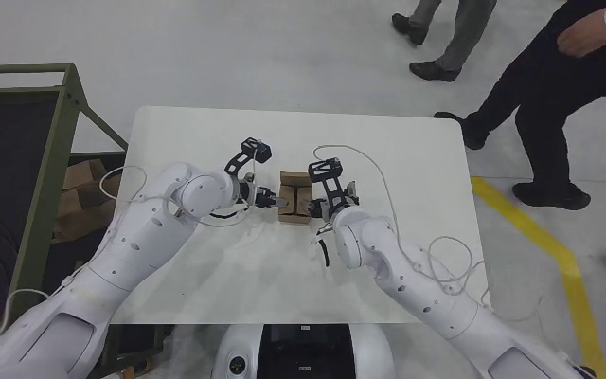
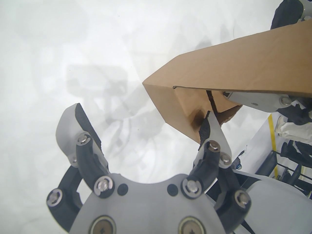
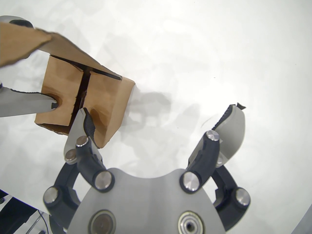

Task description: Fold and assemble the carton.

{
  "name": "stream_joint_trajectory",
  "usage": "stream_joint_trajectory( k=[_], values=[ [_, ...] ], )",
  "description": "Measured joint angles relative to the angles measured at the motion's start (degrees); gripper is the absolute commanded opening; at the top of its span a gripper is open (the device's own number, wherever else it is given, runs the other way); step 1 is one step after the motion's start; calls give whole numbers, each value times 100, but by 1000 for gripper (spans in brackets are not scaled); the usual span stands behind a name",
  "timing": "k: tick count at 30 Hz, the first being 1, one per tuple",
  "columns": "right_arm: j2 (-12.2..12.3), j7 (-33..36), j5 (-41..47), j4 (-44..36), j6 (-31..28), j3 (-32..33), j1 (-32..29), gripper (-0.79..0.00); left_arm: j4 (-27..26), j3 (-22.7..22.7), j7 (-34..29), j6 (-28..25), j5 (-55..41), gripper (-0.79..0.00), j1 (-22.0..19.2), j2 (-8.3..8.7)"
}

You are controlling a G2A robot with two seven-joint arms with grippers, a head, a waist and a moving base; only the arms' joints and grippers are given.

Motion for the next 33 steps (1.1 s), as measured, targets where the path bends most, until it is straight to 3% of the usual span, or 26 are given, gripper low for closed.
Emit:
stream_joint_trajectory(
  k=[33],
  values=[
    [-334,244,-804,154,-170,232,-257,0,58,20,-144,281,72,0,-27,-195]
  ],
)
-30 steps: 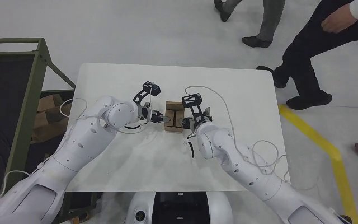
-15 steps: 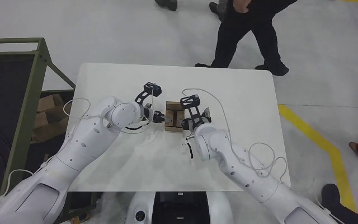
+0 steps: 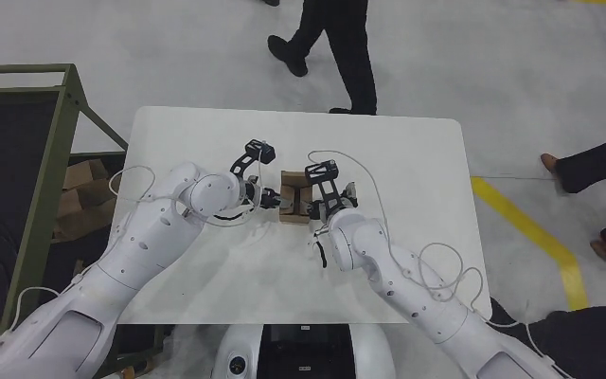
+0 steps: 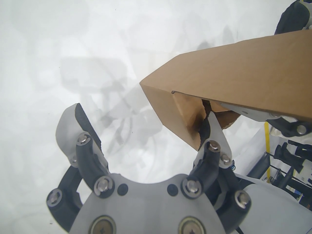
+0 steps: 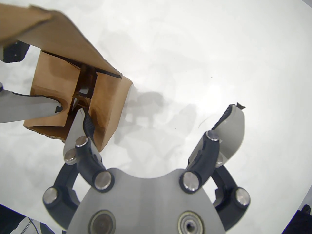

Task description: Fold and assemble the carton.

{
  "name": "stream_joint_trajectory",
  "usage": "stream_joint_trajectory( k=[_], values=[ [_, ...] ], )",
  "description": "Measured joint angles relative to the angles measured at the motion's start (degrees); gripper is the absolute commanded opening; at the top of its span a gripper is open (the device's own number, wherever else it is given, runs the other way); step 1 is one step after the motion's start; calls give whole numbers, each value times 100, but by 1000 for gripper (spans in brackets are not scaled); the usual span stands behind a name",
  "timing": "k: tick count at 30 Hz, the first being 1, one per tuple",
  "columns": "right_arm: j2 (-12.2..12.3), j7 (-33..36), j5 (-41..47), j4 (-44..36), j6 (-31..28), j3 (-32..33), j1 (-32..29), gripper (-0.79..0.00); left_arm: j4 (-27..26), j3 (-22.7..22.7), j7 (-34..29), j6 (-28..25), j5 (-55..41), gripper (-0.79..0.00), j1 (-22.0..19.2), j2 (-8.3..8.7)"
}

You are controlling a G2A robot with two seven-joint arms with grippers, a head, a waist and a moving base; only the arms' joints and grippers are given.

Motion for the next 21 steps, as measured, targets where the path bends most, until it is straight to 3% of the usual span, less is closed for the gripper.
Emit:
stream_joint_trajectory(
  k=[12,21],
  values=[
    [-81,-8,-97,-37,-118,231,-140,0,-256,-457,-36,-8,-104,0,146,67],
    [-95,-117,56,-326,-320,569,-349,0,-669,-1086,-157,58,-67,0,401,205]
  ],
)
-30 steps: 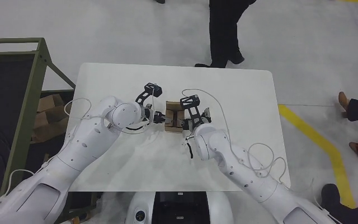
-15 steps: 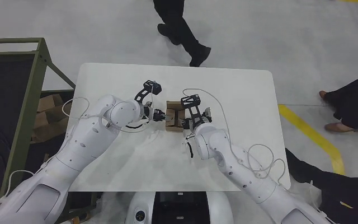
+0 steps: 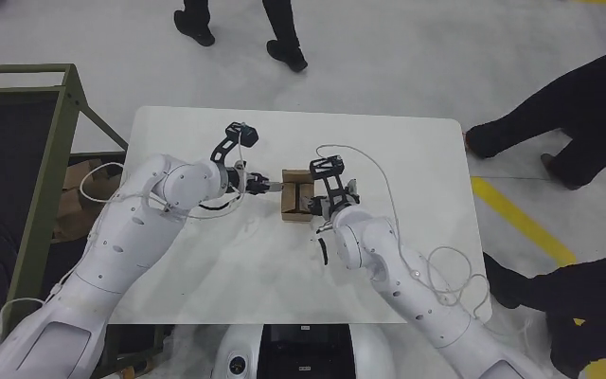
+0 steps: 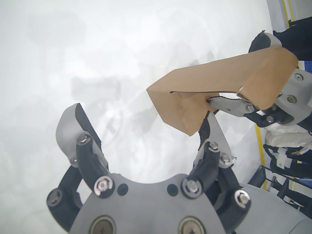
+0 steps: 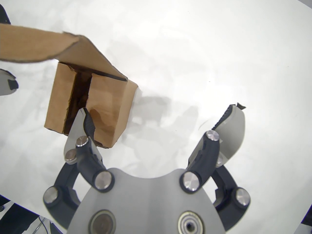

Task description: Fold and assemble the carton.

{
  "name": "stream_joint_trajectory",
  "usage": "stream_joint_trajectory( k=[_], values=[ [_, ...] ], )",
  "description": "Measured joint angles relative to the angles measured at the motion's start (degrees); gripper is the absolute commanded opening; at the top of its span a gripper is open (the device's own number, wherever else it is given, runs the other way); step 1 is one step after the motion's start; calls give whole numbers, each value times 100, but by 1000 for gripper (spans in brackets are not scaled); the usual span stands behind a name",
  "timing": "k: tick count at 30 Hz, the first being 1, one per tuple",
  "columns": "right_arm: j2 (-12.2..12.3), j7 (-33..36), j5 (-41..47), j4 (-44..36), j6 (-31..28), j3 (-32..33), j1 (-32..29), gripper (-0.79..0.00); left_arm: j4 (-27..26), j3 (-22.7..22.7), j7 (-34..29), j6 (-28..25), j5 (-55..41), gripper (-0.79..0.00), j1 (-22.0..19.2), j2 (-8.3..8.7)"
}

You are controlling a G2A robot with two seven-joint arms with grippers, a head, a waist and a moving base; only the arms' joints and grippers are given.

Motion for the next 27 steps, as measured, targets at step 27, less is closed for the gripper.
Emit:
stream_joint_trajectory(
  k=[27],
  values=[
    [-239,-461,824,198,-120,247,-135,0,397,230,663,390,162,0,-423,-208]
  ],
)
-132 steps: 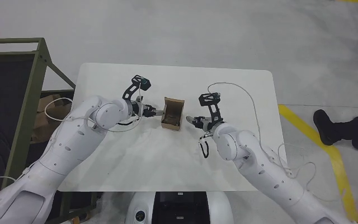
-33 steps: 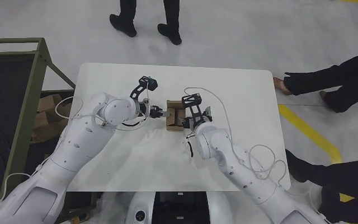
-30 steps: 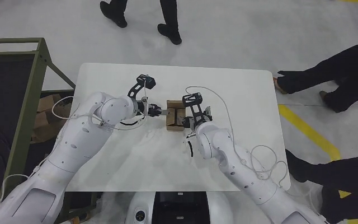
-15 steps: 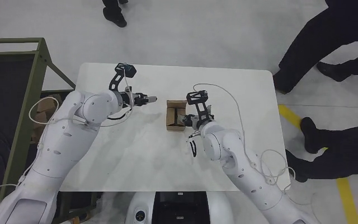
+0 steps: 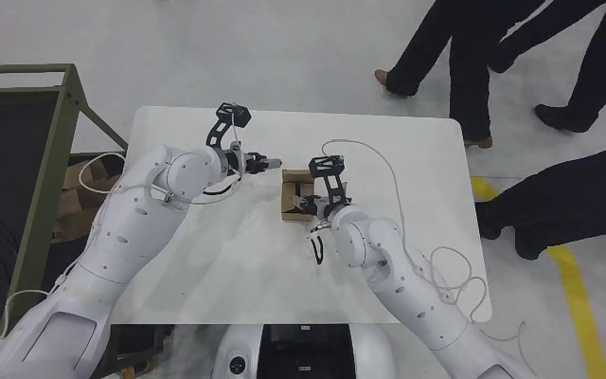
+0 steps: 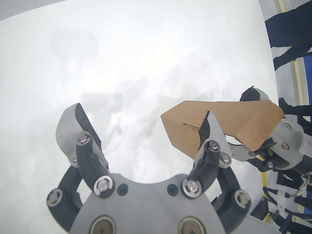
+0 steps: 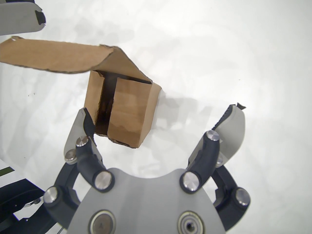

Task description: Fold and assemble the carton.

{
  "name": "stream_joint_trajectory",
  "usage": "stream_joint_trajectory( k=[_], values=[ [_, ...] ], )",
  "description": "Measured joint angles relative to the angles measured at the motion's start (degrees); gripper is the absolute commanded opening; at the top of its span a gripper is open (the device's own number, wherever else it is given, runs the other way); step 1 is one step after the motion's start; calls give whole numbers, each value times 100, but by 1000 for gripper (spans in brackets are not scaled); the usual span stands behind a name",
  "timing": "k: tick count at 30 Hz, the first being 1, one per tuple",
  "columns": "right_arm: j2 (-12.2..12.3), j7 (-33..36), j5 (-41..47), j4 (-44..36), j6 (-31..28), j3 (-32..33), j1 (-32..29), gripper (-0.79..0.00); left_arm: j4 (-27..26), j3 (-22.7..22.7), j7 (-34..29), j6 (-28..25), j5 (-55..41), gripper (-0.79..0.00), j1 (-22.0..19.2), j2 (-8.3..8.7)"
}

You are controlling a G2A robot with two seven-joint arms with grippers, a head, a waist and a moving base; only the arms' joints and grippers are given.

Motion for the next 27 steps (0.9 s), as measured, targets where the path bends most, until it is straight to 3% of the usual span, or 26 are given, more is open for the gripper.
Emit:
stream_joint_trajectory(
  k=[12,27],
  values=[
    [-96,94,-199,196,151,-47,96,0,-6,69,-24,-16,47,0,-54,-69],
    [-197,308,-366,415,117,-67,169,0,-218,-286,-129,50,151,0,393,-3]
  ],
)
